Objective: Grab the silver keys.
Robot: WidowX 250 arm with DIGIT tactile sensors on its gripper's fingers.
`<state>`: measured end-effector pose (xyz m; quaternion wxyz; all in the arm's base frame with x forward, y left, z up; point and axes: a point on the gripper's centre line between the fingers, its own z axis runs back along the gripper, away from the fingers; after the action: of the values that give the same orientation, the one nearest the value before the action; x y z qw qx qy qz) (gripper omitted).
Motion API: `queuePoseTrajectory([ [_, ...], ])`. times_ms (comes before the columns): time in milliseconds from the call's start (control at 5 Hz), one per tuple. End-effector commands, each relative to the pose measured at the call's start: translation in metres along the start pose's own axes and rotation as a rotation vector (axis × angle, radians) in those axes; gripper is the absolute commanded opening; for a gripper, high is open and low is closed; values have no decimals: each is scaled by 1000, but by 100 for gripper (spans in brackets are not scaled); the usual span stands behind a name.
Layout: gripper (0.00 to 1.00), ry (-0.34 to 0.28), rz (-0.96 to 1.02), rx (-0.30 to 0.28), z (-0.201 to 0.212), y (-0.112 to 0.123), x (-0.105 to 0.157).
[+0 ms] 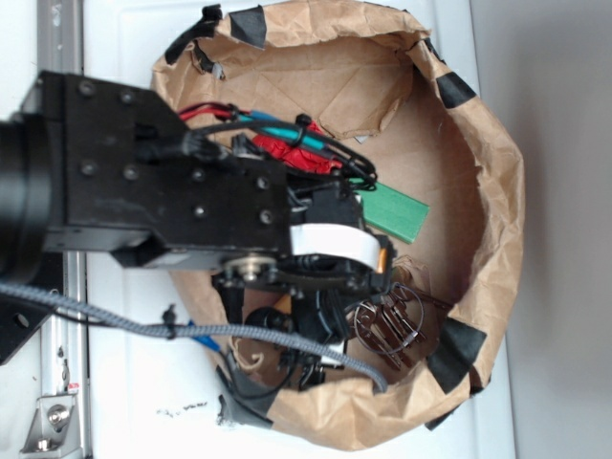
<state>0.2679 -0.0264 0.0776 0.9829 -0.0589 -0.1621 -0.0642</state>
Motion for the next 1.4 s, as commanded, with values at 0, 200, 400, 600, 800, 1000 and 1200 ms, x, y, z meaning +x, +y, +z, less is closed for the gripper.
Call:
queuePoseTrajectory([
  [0, 100, -67, -58, -47, 2, -15, 25],
  [200, 100, -74, -189, -98, -5, -22, 29],
  [400, 100, -69, -300, -112, -12, -28, 29],
  [600, 100, -51, -328, -150, -14, -33, 24],
  [800, 100, -31, -360, -206, -12, -38, 18],
  [1000, 100, -66, -387, -197, -17, -44, 12],
  [1200, 100, -99, -400, -195, -26, -50, 19],
])
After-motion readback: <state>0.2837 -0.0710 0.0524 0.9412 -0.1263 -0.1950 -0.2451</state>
